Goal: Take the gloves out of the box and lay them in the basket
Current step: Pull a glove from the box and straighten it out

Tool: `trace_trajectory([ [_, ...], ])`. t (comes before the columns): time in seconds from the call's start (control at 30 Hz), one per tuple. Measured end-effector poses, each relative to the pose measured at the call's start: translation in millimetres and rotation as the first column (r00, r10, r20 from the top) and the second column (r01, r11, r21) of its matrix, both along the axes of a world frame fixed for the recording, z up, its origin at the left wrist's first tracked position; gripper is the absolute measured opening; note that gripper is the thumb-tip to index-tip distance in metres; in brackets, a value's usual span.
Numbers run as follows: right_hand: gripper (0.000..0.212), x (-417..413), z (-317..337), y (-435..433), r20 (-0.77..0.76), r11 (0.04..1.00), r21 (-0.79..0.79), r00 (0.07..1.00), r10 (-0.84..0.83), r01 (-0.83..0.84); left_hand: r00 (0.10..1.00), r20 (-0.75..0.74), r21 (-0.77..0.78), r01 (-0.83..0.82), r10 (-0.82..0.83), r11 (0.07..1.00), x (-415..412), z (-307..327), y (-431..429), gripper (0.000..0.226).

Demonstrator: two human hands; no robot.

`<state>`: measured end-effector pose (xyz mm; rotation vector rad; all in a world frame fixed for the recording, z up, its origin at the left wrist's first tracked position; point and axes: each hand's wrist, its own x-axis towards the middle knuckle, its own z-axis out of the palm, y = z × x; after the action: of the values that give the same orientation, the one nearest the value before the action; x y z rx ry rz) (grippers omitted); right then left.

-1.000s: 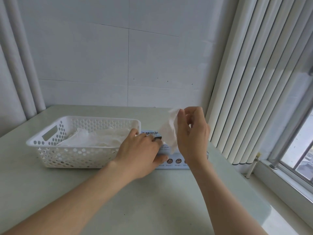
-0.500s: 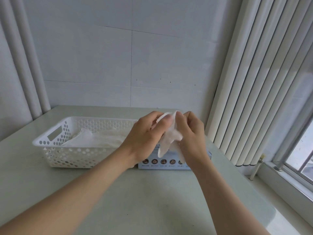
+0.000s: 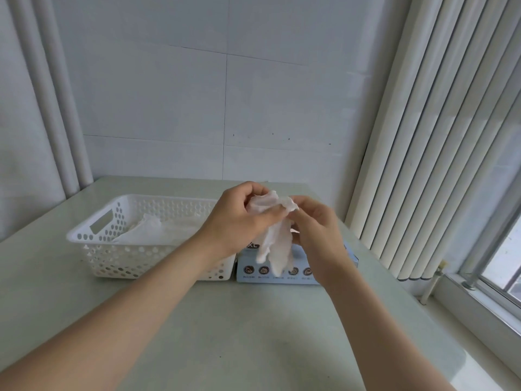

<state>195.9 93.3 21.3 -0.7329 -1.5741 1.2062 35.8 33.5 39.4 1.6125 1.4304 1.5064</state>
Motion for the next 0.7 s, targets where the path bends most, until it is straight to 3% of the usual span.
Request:
trace_trajectory([
  [0.13,0.029,2,5,-1,-0.079,0.996,-0.072,0.996,-0.049,0.043,0.988,0.133,-0.079,0.087,-0.076,0.993,-5,5,0,0.041],
  [0.23,0.030,4,7,-2,-0.116,0.989,-0.149,0.993,-0.033,0.015,0.997,0.067,-0.105,-0.029,0.036,0.994,-8,7,2,0.034],
  [0.37,0.030,1,6,-2,-0.253,0.938,-0.295,0.962,0.106,-0.181,0.999,-0.044,-0.119,-0.025,0.020,0.993,-13,6,3,0.020],
  [0.47,0.018,2,7,-4,-0.340,0.872,-0.377,0.922,0.184,-0.313,0.999,-0.039,-0.056,-0.028,0.026,0.998,-13,8,1,0.023],
  [0.6,0.048,6,4,-1,0.002,0.924,-0.274,0.961,0.277,-0.266,0.998,0.037,0.049,-0.060,0.058,0.997,-9,13,0,0.027],
  [0.7,0.037,5,0,2,0.100,0.953,-0.154,0.955,0.278,-0.261,0.995,0.047,0.109,-0.088,0.084,0.990,-12,16,0,0.029],
])
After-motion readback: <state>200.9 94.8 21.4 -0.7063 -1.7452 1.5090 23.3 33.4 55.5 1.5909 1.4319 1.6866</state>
